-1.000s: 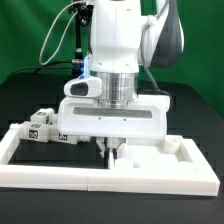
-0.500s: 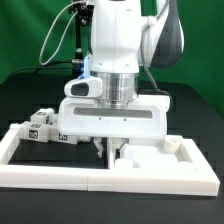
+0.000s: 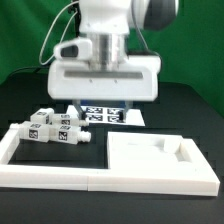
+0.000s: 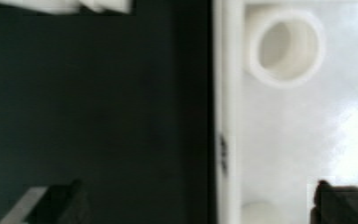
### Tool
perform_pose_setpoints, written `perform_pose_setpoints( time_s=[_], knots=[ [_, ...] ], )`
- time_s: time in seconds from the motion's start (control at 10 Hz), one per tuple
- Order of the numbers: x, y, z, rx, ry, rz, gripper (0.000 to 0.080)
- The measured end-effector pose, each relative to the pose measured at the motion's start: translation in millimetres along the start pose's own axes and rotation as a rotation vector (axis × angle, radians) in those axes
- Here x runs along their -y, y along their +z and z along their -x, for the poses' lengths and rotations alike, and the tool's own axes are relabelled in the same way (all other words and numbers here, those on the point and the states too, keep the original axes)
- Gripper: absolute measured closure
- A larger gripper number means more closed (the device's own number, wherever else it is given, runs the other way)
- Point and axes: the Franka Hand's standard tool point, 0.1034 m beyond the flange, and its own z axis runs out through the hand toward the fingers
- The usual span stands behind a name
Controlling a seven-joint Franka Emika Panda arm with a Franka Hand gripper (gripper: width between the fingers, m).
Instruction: Assemble one leg
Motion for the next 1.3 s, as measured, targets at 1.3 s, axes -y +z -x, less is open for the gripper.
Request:
perform_pose_setpoints(
  time_s=[1.3],
  knots=[
    [-51.6, -15.9, 69.7, 0.689, 0.118, -0.076, 0.0151]
  ],
)
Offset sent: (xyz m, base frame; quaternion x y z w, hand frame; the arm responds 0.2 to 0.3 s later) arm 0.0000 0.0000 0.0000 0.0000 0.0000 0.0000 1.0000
